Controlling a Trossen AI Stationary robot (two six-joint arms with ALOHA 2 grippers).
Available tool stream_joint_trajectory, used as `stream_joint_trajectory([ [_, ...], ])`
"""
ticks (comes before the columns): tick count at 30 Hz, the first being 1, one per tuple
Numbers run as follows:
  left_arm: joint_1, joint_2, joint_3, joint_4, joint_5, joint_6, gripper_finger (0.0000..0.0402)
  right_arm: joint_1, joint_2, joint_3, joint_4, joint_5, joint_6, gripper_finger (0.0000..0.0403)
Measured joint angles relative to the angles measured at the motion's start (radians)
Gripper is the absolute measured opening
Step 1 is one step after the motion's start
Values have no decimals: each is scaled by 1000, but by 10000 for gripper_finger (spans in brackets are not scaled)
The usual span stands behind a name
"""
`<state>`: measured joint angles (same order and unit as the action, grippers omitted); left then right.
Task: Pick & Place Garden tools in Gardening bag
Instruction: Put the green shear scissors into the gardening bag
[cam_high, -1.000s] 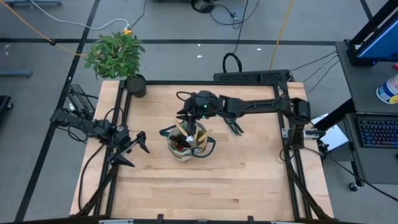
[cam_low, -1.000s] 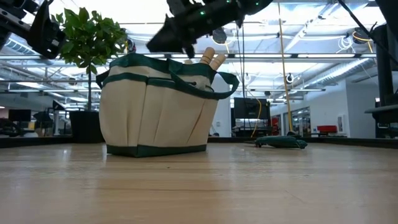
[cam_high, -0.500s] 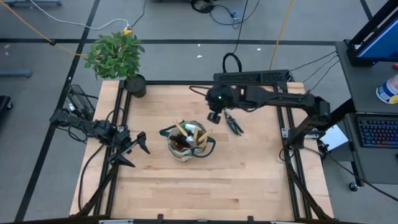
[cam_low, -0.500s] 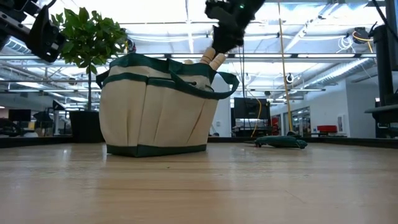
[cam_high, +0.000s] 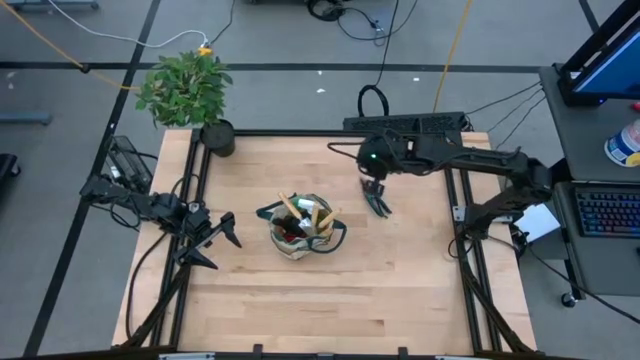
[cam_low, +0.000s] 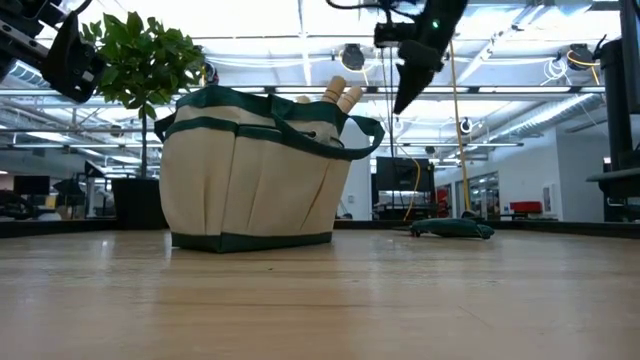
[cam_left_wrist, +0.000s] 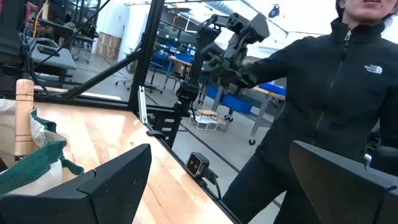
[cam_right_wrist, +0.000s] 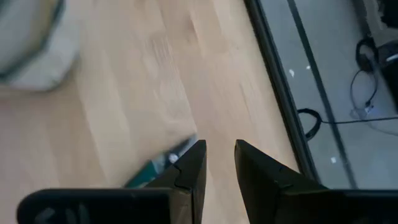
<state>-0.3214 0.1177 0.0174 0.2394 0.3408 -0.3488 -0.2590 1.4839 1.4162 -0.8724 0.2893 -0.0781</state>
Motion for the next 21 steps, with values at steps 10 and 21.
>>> stream_joint_trajectory([
  [10, 0, 0, 0, 0, -2, -26, 390, -31, -75, -244, 23, -1, -347, 75],
  [21, 0, 0, 0, -3, -11, -52, 390, -26, -81, -422, 115, -2, -717, 75],
])
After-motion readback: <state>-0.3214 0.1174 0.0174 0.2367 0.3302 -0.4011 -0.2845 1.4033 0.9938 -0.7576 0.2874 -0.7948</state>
